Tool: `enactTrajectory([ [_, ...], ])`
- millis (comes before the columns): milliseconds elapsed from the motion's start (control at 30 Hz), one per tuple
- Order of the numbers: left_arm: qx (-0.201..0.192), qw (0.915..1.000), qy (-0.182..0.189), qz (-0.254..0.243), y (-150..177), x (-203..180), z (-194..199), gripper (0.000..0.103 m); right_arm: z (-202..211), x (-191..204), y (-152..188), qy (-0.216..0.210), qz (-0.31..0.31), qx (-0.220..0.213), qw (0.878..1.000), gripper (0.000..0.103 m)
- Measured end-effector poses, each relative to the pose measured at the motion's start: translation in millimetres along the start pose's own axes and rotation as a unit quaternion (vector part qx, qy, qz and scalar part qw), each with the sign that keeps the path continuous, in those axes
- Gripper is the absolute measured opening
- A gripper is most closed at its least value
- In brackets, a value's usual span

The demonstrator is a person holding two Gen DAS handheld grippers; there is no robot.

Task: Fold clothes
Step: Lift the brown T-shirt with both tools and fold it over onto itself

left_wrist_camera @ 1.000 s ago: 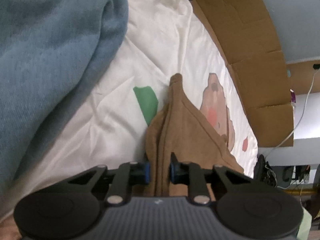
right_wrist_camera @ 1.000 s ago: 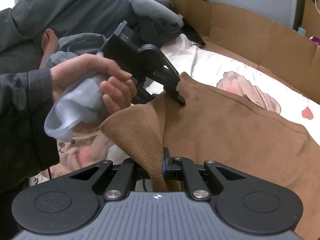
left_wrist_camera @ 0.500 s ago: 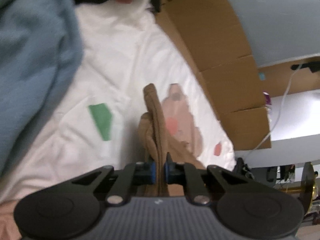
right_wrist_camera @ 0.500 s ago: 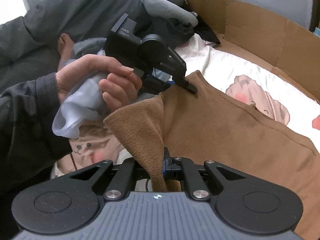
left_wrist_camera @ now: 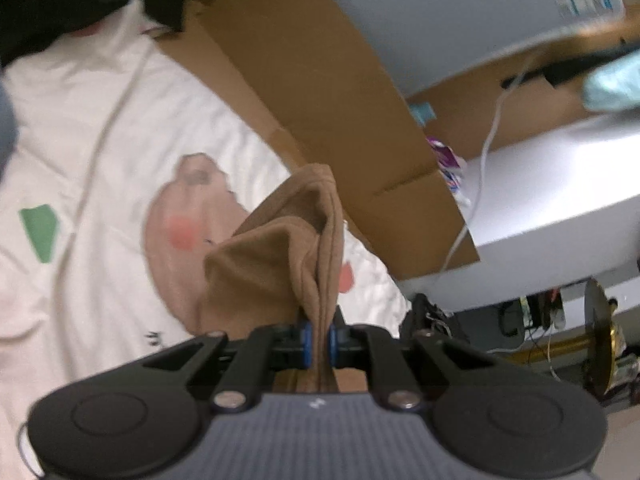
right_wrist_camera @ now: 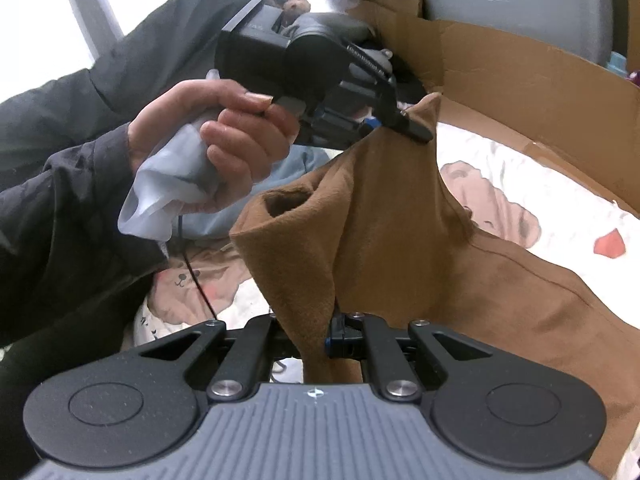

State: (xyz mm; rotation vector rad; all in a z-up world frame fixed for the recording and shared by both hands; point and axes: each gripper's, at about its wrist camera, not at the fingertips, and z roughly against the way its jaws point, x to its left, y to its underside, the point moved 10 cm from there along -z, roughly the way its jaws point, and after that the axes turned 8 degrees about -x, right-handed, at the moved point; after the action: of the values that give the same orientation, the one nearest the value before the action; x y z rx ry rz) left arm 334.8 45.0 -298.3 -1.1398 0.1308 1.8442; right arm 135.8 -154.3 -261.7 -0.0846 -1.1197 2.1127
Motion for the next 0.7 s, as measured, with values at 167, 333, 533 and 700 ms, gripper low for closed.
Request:
enactTrajectory([
  [167,0.010,0.9998,-0.002,-0.018,19,-35,-20,0.009,33,-30,18,-0.001,-0.020,-0.039,0.999,0.005],
  [333,0.028,0.9985,-0.001,-0.048,46,-69,-45,0.009,59,-55,40,-0.003,-0.042,-0.072,0.996,0.005],
  [533,0.060,0.9953,-0.009,-0.076,89,-96,-92,0.009,78,-76,65,0.003,-0.074,-0.095,0.993,0.005],
  [700,0.083,0.9915,-0.027,-0.097,130,-106,-134,0.009,88,-107,99,0.024,-0.115,-0.088,0.989,0.006],
])
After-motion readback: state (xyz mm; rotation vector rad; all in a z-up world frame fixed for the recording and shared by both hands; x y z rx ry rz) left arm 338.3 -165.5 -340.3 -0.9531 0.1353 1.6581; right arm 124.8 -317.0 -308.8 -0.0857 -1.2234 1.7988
